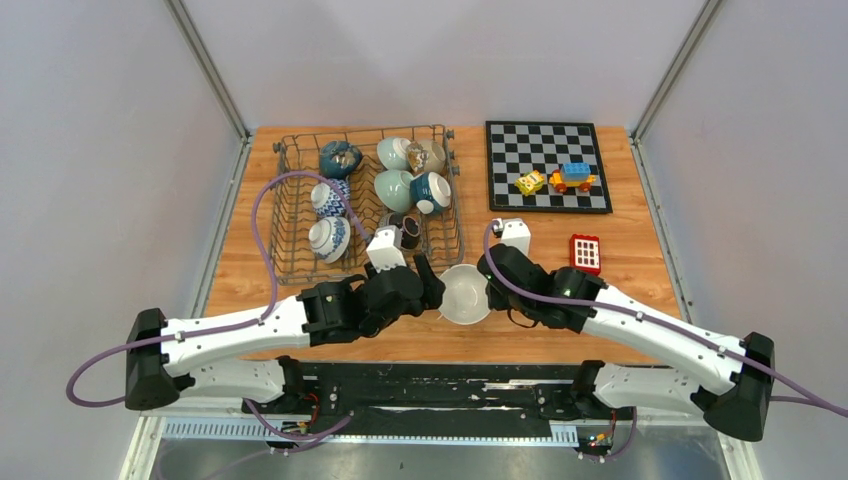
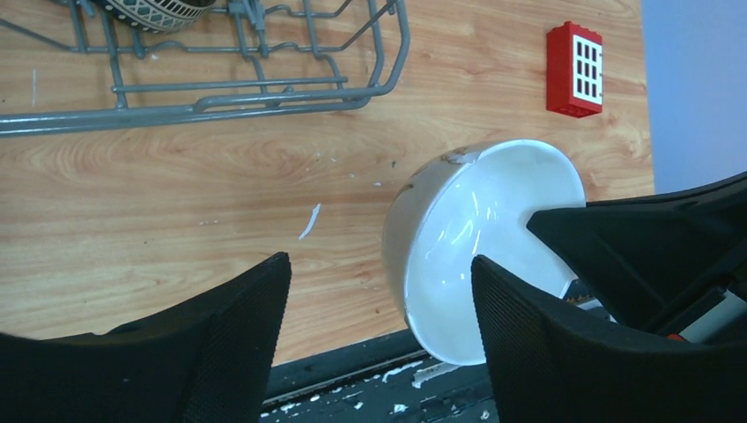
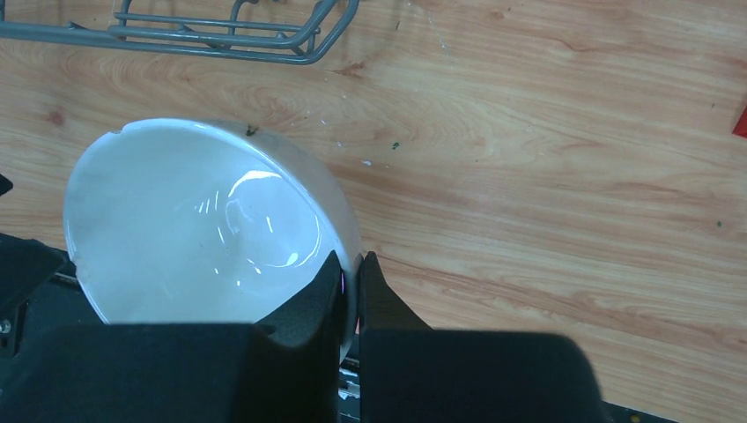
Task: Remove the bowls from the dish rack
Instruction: Pick up the bowl from the dish rack, then place the bowl at the center of the board.
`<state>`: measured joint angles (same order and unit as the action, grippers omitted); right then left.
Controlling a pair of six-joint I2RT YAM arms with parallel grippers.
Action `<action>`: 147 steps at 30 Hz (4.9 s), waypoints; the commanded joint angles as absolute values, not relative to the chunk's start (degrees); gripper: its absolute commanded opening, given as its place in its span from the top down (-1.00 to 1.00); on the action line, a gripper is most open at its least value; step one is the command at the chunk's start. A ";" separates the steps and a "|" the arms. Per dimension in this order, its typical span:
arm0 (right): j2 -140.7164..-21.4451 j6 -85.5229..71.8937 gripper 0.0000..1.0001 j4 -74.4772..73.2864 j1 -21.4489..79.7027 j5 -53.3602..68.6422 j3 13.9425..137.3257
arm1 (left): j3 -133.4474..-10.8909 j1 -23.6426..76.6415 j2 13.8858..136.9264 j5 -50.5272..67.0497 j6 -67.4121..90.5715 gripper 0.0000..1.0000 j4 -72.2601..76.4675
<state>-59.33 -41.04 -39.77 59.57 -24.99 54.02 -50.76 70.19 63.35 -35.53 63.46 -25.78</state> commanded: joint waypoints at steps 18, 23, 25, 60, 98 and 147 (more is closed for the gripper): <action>-61.61 -46.43 1.00 -36.12 57.48 -19.91 55.09 | -59.11 69.28 73.39 -33.80 58.63 0.21 -33.39; -61.86 -46.49 1.00 -36.12 57.44 -19.67 55.43 | -59.12 69.26 74.38 -33.23 58.72 0.23 -33.67; -61.98 -46.54 1.00 -36.12 57.47 -19.53 55.65 | -59.03 69.26 74.59 -33.06 58.68 0.25 -33.62; -63.81 -23.94 -0.02 -44.60 57.48 -11.72 59.13 | -56.06 69.21 72.08 -30.78 58.66 1.00 -30.88; -65.51 -24.52 1.00 -46.09 53.08 -14.02 62.15 | -55.24 69.17 67.58 -31.50 56.91 -0.73 -30.51; -79.12 -37.82 1.00 -30.65 -4.19 4.98 61.66 | -34.30 69.19 35.20 -44.36 56.09 -0.96 -35.08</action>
<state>-78.50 -37.93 -32.82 -3.33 1.10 58.59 -35.59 69.49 35.16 -44.23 54.92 -37.91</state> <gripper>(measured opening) 0.034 0.981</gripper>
